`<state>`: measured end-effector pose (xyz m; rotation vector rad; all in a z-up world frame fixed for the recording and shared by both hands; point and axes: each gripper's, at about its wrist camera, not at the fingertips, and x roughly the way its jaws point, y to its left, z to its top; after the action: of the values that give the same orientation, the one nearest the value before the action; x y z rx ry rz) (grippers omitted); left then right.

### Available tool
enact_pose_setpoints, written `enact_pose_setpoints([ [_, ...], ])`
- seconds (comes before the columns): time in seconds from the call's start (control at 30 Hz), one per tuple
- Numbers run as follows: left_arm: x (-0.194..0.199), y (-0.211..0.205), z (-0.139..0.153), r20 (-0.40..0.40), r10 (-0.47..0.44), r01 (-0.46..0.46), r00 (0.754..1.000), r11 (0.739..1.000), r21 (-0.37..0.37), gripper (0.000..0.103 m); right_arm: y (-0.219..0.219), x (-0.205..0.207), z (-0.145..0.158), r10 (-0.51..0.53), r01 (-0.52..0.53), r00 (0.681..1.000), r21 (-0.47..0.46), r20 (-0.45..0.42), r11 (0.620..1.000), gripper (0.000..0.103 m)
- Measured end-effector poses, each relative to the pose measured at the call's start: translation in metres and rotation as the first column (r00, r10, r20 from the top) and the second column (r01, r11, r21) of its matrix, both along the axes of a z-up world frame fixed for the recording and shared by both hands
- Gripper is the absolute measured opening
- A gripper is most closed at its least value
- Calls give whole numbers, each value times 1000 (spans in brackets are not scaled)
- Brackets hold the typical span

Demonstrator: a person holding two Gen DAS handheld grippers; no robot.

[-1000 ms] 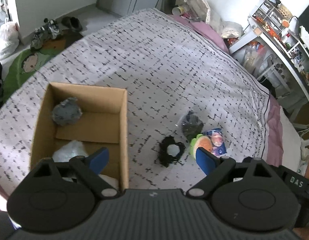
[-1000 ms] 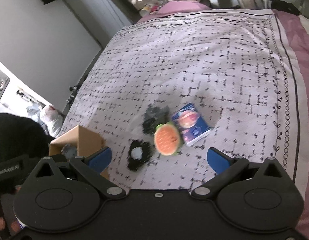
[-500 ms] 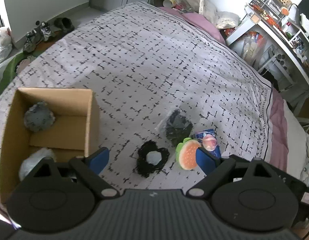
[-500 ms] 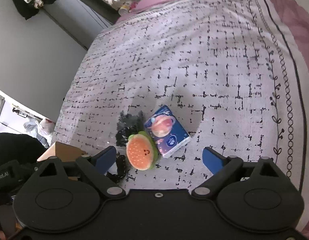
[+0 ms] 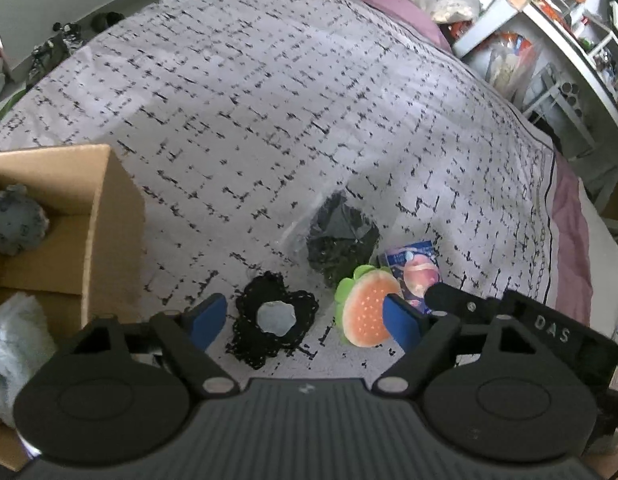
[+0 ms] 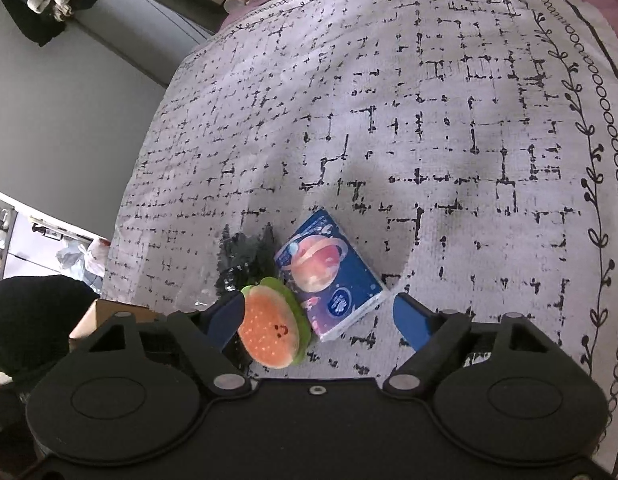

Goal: Organize soft objects
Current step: 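Move both tools back toward the burger squishy and black scrunchie, then close the left gripper on the black scrunchie while the right gripper grasps the blue card box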

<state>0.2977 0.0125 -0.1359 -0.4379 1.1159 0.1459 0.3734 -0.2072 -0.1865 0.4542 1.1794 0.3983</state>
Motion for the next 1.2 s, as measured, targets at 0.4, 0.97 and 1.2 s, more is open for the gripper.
enact_pose_setpoints([
  [0.4,13,-6,-43,-86,-11,13,996,1000,22,66,12,8,-17,38,-38,999,-20,0,999,73],
  [0.97,2,3,-43,-42,6,-5,999,1000,12,20,6,-6,-9,39,-34,997,-93,59,995,22],
  [1.2,-11,7,-22,10,-13,13,1000,1000,-4,19,-5,-16,4,16,-12,998,-69,60,998,0],
])
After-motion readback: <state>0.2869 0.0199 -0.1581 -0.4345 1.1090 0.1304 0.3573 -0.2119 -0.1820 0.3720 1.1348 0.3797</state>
